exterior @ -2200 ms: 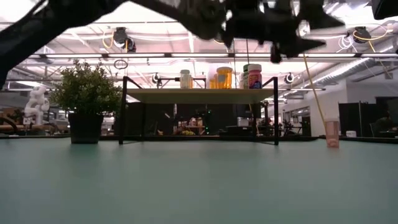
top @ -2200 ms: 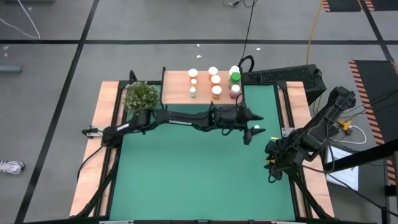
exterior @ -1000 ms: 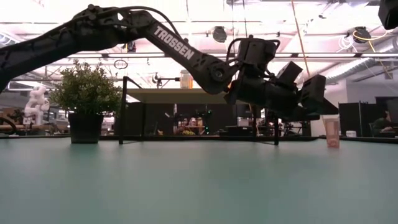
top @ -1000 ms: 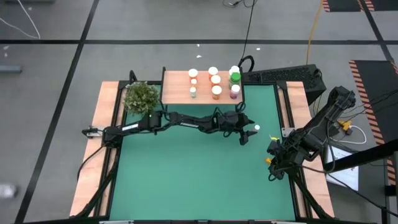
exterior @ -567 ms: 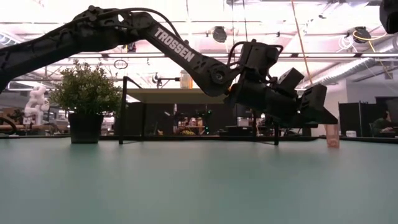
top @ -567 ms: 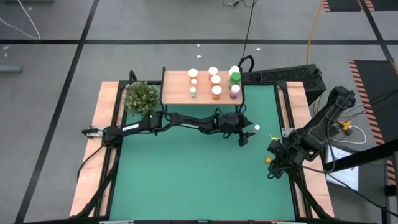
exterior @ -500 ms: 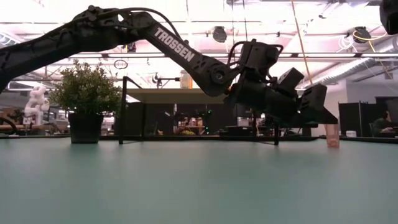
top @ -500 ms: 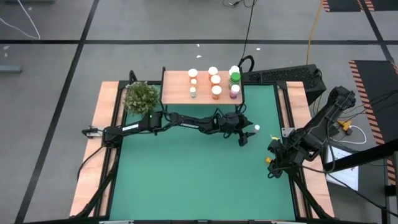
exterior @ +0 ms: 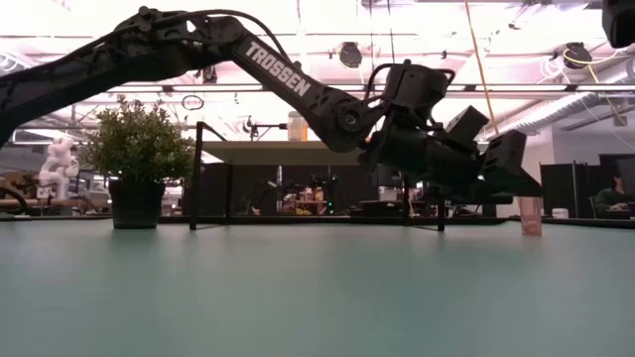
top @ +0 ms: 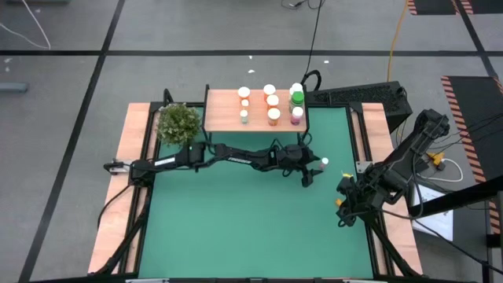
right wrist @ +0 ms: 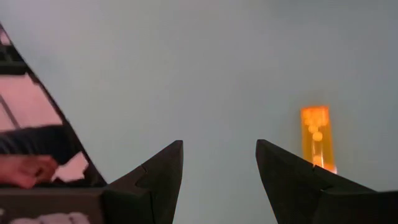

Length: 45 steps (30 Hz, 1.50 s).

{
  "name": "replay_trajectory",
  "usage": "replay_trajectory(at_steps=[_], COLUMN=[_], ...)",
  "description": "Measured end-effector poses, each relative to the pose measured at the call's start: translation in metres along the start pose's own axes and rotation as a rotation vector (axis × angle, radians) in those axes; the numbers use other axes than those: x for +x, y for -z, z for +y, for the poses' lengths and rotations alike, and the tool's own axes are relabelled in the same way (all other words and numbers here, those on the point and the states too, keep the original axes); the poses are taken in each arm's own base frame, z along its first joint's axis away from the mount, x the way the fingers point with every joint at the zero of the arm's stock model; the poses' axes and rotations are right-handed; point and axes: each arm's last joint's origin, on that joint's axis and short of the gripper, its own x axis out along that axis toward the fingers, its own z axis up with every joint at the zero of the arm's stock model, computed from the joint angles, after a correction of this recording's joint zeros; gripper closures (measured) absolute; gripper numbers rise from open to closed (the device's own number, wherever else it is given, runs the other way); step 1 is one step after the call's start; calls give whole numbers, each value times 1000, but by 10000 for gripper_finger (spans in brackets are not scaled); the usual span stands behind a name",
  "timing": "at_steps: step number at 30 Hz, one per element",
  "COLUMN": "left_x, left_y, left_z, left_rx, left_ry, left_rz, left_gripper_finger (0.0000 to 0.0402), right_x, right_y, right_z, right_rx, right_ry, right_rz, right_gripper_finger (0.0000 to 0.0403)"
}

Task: Pick and place medicine bottles onto shelf by color
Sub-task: Put the small pink medicine bottle on the shelf

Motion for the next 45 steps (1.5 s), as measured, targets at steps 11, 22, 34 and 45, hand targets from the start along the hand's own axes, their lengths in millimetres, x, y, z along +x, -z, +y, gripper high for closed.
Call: replay_trajectory(at_steps=[11, 22, 34, 45], left_x=[1, 1, -1, -3], left_y=[7, 7, -10, -21], left_z=[-24, -21, -19, -1], left_rx=[46, 28, 131, 235], left_ry=[-16, -27, -27, 0], left_rz=[49, 47, -70, -161], left_gripper_finger=[128, 128, 128, 128], right_x=[0, 0, 0, 0], right_y=[1, 1, -1, -1], right_z=[0, 0, -1, -1], right_rx=[-29, -25, 179, 329], right_ry=[0, -2, 13, 14], right_rz=[24, 21, 41, 38], right_gripper_finger=[207, 207, 207, 207])
